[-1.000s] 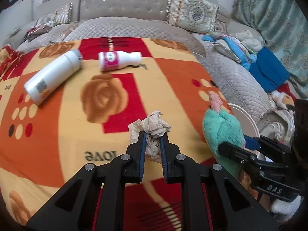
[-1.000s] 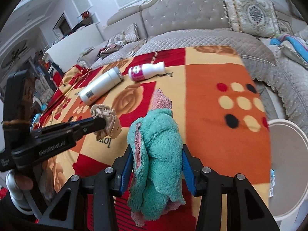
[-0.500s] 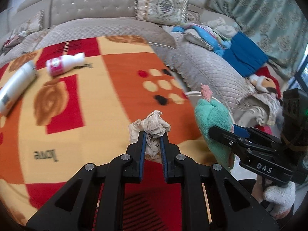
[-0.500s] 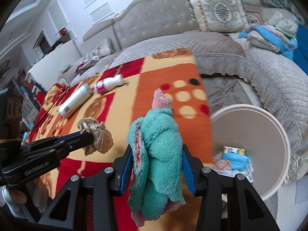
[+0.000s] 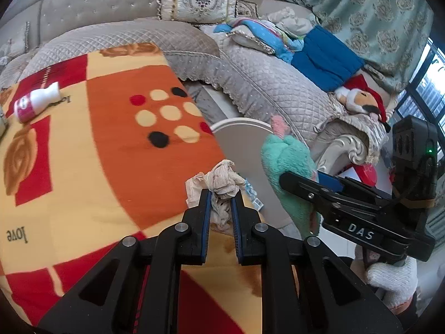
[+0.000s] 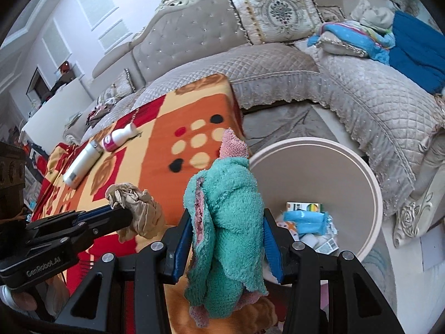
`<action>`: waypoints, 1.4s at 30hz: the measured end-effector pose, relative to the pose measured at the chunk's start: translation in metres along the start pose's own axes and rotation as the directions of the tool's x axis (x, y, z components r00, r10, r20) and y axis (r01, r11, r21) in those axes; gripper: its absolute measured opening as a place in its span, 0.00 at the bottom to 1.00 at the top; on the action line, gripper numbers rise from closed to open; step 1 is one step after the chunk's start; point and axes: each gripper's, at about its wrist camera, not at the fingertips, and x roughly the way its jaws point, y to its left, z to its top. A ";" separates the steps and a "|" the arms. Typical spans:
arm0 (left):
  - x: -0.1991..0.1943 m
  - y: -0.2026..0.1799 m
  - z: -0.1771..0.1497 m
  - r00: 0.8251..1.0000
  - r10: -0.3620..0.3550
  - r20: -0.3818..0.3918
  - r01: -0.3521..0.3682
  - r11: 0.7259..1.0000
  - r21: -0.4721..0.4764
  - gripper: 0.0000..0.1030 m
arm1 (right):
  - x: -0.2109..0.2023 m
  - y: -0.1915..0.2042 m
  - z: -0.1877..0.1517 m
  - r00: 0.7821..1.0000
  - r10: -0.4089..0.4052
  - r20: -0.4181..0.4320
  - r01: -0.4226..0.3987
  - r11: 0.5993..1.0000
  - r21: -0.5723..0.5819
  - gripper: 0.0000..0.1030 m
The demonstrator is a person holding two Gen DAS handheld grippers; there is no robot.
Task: Collect trash
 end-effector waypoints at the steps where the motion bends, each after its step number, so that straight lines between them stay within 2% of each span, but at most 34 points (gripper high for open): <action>1: 0.003 -0.002 0.000 1.000 -0.004 -0.005 0.004 1.000 0.001 0.12 | 0.000 -0.003 -0.001 1.000 -0.004 -0.001 0.004 1.000 0.004 0.44; 15: 0.050 -0.041 0.008 0.995 -0.070 -0.070 0.071 0.997 0.011 0.12 | 0.020 -0.062 -0.013 0.996 -0.064 -0.063 0.070 0.992 0.104 0.44; 23: 0.070 -0.045 0.011 0.990 -0.101 -0.100 0.102 0.995 0.004 0.12 | 0.038 -0.097 -0.022 0.992 -0.085 -0.095 0.103 0.975 0.196 0.44; 32: 0.077 -0.043 0.012 0.983 -0.155 -0.101 0.155 0.988 -0.008 0.13 | 0.048 -0.113 -0.024 0.989 -0.107 -0.106 0.131 0.958 0.254 0.48; 34: 0.078 -0.045 0.012 0.981 -0.164 -0.103 0.164 0.986 -0.005 0.18 | 0.049 -0.115 -0.025 0.989 -0.102 -0.106 0.126 0.957 0.261 0.50; 36: 0.077 -0.046 0.013 0.982 -0.160 -0.096 0.161 0.987 -0.003 0.39 | 0.049 -0.114 -0.025 0.990 -0.094 -0.101 0.118 0.957 0.266 0.51; 37: 0.076 -0.045 0.012 0.982 -0.163 -0.092 0.163 0.987 -0.004 0.43 | 0.048 -0.114 -0.025 0.991 -0.091 -0.096 0.114 0.956 0.272 0.53; 39: 0.073 -0.044 0.012 0.983 -0.163 -0.085 0.163 0.987 -0.003 0.45 | 0.047 -0.116 -0.024 0.992 -0.087 -0.087 0.108 0.952 0.287 0.63; 42: 0.067 -0.043 0.010 0.987 -0.146 -0.072 0.147 0.989 0.008 0.45 | 0.043 -0.115 -0.024 0.993 -0.088 -0.078 0.107 0.950 0.293 0.64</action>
